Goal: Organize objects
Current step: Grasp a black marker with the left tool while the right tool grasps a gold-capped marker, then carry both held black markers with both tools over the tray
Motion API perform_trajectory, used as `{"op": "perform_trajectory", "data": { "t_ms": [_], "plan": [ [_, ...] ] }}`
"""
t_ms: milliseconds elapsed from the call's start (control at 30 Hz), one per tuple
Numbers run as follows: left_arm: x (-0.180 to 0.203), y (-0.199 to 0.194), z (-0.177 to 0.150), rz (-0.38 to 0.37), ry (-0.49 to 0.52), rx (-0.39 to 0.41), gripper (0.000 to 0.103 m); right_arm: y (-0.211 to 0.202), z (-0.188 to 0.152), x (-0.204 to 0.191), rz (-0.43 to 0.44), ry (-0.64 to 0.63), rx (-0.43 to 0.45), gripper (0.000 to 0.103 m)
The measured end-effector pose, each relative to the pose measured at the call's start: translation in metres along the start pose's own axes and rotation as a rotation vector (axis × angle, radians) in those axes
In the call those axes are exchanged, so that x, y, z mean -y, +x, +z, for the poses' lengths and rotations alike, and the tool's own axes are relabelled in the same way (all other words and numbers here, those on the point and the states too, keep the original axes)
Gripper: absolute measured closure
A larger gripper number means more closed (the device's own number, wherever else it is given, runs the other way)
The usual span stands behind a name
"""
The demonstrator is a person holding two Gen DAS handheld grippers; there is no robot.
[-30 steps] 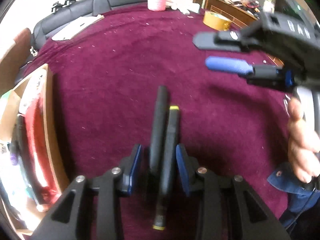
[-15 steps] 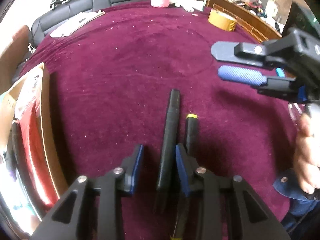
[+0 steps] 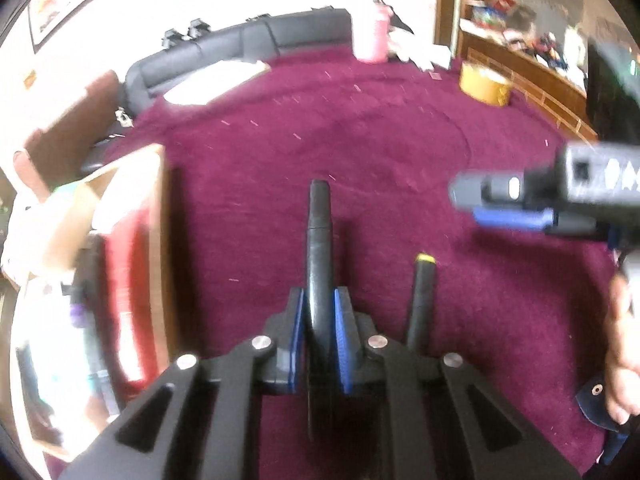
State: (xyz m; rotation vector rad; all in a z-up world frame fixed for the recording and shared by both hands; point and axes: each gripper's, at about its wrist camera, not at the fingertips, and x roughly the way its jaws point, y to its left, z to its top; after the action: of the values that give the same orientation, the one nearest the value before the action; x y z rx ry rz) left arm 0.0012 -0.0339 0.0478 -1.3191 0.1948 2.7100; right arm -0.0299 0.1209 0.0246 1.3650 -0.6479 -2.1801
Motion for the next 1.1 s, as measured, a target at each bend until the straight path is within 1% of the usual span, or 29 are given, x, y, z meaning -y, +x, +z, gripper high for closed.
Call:
{"op": "perform_trajectory", "data": {
  "t_ms": [100, 167, 200, 267, 300, 333, 400, 467, 567, 600, 667, 700, 733, 767, 833, 933, 1100],
  "plan": [
    [-0.018, -0.015, -0.001, -0.011, -0.044, 0.032, 0.089, 0.009, -0.015, -0.010, -0.041, -0.021, -0.056, 0.053],
    [-0.026, -0.019, -0.002, -0.015, -0.060, 0.044, 0.089, 0.013, -0.025, -0.019, -0.061, -0.042, -0.079, 0.053],
    [-0.030, -0.021, -0.003, -0.018, -0.071, 0.050, 0.089, 0.016, -0.031, -0.027, -0.090, -0.072, -0.094, 0.053],
    [-0.037, -0.025, -0.004, -0.022, -0.086, 0.062, 0.089, 0.020, -0.038, -0.041, -0.122, -0.124, -0.104, 0.053],
    [-0.039, -0.025, -0.004, -0.023, -0.093, 0.067, 0.089, 0.024, -0.042, -0.048, -0.147, -0.158, -0.109, 0.053],
    [-0.041, -0.026, -0.004, -0.026, -0.098, 0.071, 0.089, 0.029, -0.045, -0.054, -0.191, -0.191, -0.112, 0.053],
    [-0.045, -0.028, -0.005, -0.030, -0.108, 0.080, 0.089, 0.034, -0.050, -0.064, -0.268, -0.253, -0.095, 0.053],
    [-0.046, -0.031, -0.006, -0.028, -0.110, 0.089, 0.089, 0.042, -0.055, -0.076, -0.360, -0.351, -0.094, 0.053],
    [-0.048, -0.035, -0.009, -0.028, -0.111, 0.100, 0.089, 0.046, -0.056, -0.081, -0.409, -0.404, -0.087, 0.054],
    [-0.047, -0.036, -0.009, -0.030, -0.111, 0.102, 0.089, 0.046, -0.057, -0.081, -0.424, -0.424, -0.089, 0.056],
    [-0.046, -0.038, -0.010, -0.034, -0.106, 0.106, 0.089, 0.047, -0.060, -0.083, -0.434, -0.454, -0.088, 0.058],
    [-0.045, -0.039, -0.011, -0.034, -0.103, 0.107, 0.089, 0.045, -0.061, -0.081, -0.436, -0.463, -0.084, 0.061],
    [-0.044, -0.040, -0.012, -0.036, -0.100, 0.109, 0.089, 0.043, -0.061, -0.080, -0.439, -0.471, -0.080, 0.068],
    [-0.043, -0.041, -0.013, -0.038, -0.099, 0.109, 0.089, 0.042, -0.060, -0.079, -0.441, -0.475, -0.078, 0.072],
    [-0.042, -0.041, -0.013, -0.041, -0.094, 0.110, 0.089, 0.038, -0.059, -0.074, -0.445, -0.490, -0.075, 0.087],
    [-0.040, -0.040, -0.014, -0.040, -0.093, 0.105, 0.089, 0.036, -0.057, -0.068, -0.444, -0.513, -0.064, 0.087],
    [-0.034, -0.035, -0.014, -0.037, -0.082, 0.095, 0.089, 0.018, -0.051, -0.049, -0.399, -0.436, -0.034, 0.087]
  ]
}}
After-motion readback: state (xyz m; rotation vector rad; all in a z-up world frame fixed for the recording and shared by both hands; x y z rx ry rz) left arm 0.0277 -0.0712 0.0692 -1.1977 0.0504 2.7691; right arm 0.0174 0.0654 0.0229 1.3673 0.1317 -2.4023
